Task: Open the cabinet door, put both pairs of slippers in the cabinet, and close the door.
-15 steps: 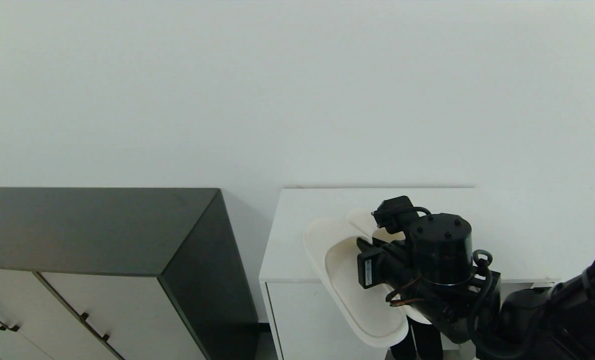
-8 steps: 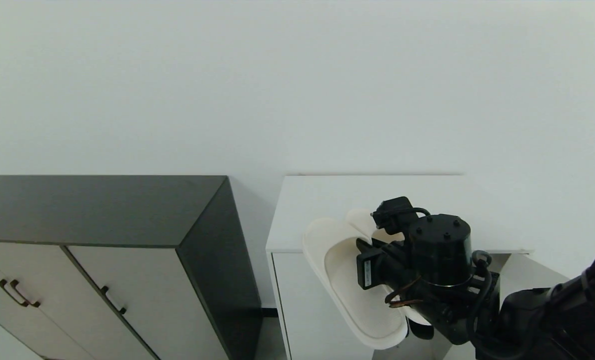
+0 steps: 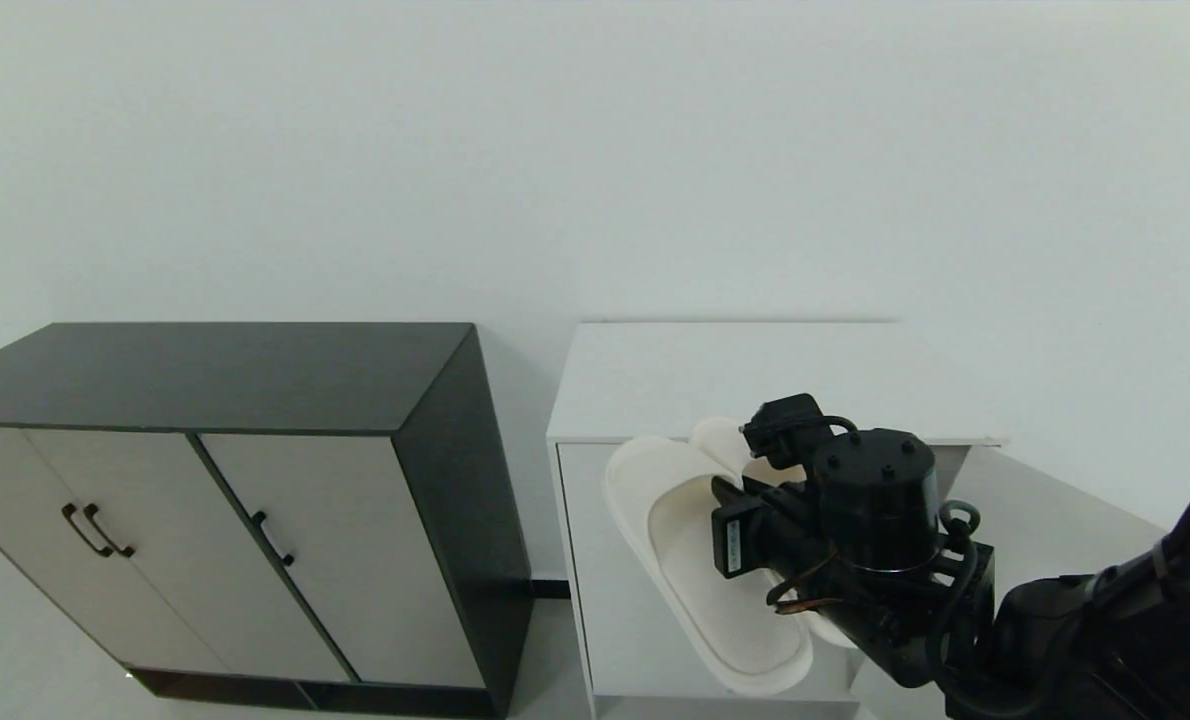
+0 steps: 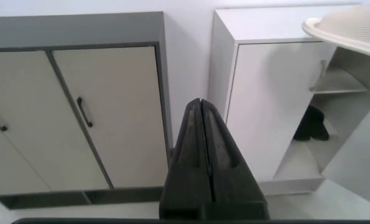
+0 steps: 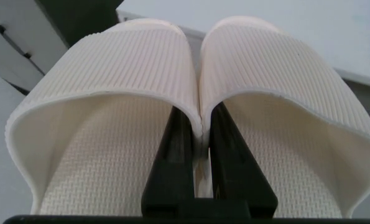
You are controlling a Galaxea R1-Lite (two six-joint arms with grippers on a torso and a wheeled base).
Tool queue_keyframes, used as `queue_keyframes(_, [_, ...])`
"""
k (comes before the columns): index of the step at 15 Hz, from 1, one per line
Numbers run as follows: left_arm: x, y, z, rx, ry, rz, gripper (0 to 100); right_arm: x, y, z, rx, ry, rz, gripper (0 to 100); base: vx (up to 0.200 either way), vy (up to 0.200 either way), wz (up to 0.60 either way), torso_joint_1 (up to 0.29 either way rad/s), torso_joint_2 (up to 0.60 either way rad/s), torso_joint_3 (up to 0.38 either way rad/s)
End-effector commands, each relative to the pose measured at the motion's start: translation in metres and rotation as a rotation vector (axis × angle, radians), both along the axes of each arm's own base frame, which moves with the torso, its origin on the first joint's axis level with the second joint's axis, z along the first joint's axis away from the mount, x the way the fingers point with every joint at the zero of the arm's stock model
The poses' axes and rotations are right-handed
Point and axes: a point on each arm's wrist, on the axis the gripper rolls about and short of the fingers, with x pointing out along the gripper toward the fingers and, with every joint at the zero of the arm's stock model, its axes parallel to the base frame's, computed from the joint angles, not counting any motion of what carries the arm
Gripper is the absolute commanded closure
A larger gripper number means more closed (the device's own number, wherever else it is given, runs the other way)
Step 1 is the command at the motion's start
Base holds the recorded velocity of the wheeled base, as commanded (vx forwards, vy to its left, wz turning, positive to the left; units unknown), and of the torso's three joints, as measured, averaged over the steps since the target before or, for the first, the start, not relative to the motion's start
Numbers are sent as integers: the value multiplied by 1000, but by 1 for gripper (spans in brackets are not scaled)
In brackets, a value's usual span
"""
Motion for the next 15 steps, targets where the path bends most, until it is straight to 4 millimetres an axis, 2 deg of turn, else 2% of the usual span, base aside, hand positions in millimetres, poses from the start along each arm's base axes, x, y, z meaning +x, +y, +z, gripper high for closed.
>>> queue_keyframes(1, [0, 0, 0, -2, 0, 0, 100, 0, 0, -2, -2, 4, 0, 100, -200, 0, 0, 7, 2, 2])
queue_keyframes(3, [0, 0, 0, -3, 0, 0, 100, 1, 0, -2, -7, 2, -12, 100, -200, 0, 0, 2, -2, 5])
queue_keyframes(15, [0, 0, 0, -3, 0, 0, 100, 2, 2, -6, -14, 9, -12, 100, 0, 0, 0, 0, 0, 0])
